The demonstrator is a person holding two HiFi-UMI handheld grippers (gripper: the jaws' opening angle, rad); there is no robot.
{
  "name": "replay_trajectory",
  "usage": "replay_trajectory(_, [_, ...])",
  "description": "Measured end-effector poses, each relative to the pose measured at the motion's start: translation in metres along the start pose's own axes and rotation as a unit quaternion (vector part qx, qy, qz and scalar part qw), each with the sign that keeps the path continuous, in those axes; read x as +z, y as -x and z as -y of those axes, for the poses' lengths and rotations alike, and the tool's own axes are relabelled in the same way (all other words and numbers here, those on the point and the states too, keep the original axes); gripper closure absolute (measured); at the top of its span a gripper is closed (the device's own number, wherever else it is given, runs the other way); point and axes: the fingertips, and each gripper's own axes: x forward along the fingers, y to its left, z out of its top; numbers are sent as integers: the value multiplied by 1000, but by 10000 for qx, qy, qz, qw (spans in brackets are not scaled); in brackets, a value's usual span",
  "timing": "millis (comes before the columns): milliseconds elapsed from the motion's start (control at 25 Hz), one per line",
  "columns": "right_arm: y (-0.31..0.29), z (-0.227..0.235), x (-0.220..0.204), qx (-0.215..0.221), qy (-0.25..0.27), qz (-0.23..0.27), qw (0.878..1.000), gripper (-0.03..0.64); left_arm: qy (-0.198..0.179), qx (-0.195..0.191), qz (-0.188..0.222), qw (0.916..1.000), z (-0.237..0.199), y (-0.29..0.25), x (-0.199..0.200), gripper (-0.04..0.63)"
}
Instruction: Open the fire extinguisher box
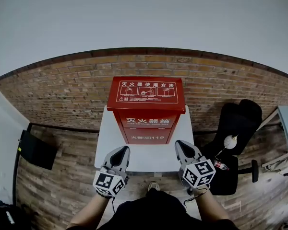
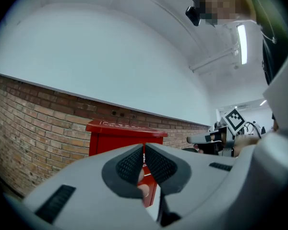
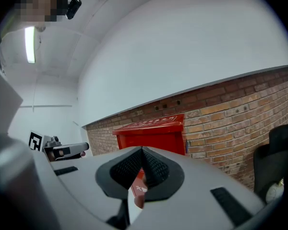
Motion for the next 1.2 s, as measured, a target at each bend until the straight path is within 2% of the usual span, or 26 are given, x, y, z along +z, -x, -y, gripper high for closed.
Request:
replay_trajectory(120, [-23,18,9,106,63,-47,9999,598,-90,-20,38,9999,-3,-28,8,535])
replay_trajectory(360, [-59,38,14,165,44,-106,9998,598,-31,150,-33,9999,-32,-56,13,535])
replay_trajectory(600, [-74,45,15,3,55,-148,9999,598,-150,73,-143,9998,-61,-70,8,535])
replay_trajectory(880, [-74,54,34,-299,334,90,9990,598,-359,-31,36,9993,-87,-76,26,535])
replay_trajectory(920, [-73,56,39,-330,424,150,9984,597,-419,-57,71,9991,-92,-76,29,525])
replay_trajectory(1000, [-72,61,46,-339,606,245,9973,586,-530,-67,136,9985,-101,-76,35,440])
replay_trajectory(1080, [-71,68,51,-283,681,274,9969,444,-632,-63,163,9978,-112,-75,38,368])
replay_trajectory(1200, [-76,81,51,-136,646,241,9975,377,-799,-122,44,9967,-133,-76,36,291])
